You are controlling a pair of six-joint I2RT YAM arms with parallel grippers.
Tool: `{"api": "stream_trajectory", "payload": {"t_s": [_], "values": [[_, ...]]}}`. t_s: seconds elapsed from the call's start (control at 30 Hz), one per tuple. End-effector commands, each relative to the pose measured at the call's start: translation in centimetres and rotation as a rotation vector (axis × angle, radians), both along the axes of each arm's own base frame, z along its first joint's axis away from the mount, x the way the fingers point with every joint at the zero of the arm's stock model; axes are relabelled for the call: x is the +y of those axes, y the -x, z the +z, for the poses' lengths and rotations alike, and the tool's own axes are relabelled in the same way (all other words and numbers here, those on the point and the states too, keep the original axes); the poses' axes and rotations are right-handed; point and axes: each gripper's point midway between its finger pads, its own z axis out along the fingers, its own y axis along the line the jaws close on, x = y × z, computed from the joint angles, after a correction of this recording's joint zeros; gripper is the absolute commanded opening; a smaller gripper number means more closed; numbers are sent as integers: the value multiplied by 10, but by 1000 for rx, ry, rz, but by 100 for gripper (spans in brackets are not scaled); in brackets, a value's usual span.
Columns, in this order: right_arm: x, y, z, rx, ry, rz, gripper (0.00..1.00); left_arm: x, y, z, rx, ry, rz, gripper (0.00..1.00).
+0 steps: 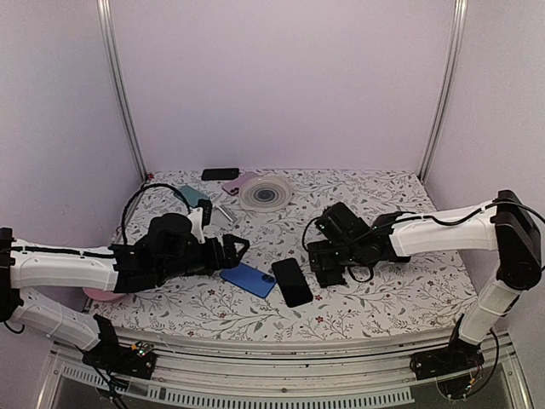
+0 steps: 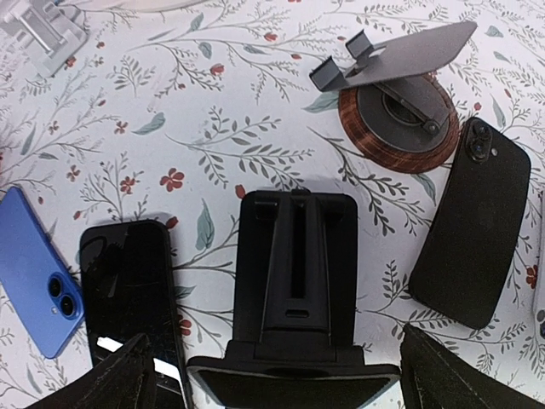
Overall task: Place the phone on the phone stand
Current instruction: Move the phone stand to the center of the board, then pick up the phone stand at the center of the board.
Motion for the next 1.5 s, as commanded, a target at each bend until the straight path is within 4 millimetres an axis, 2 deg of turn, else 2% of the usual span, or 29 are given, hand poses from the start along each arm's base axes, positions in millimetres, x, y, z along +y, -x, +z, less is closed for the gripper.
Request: {"api": "stream_trajectory", "payload": {"t_s": [0.0, 0.2, 0.4, 0.67, 0.8, 0.93, 1.03, 1.23, 1.47], "values": [[10, -4, 42, -63, -99, 25, 99, 5, -2, 1, -2, 5, 9, 97], [-4, -6, 73, -130, -129, 3, 99, 6, -2, 0, 0, 6, 11, 97], [-33, -38, 79, -139, -123, -41, 94, 3, -2, 2, -2, 11, 6, 97], [-53, -87, 67, -117, -168, -83, 80, 5, -2, 4, -8, 10, 9, 97], [-58, -113, 53, -83, -204, -118, 64, 4, -3, 5, -8, 4, 8, 97], [-61, -132, 36, -62, -212, -156, 60, 6, -4, 6, -12, 4, 13, 97], [-58, -151, 38, -70, -225, -174, 58, 8, -5, 7, -13, 3, 16, 97], [-46, -161, 26, -37, -263, -159, 41, 11, -5, 6, -14, 1, 22, 97], [-51, -159, 13, -12, -244, -183, 39, 15, -4, 7, -16, 5, 28, 97]]}}
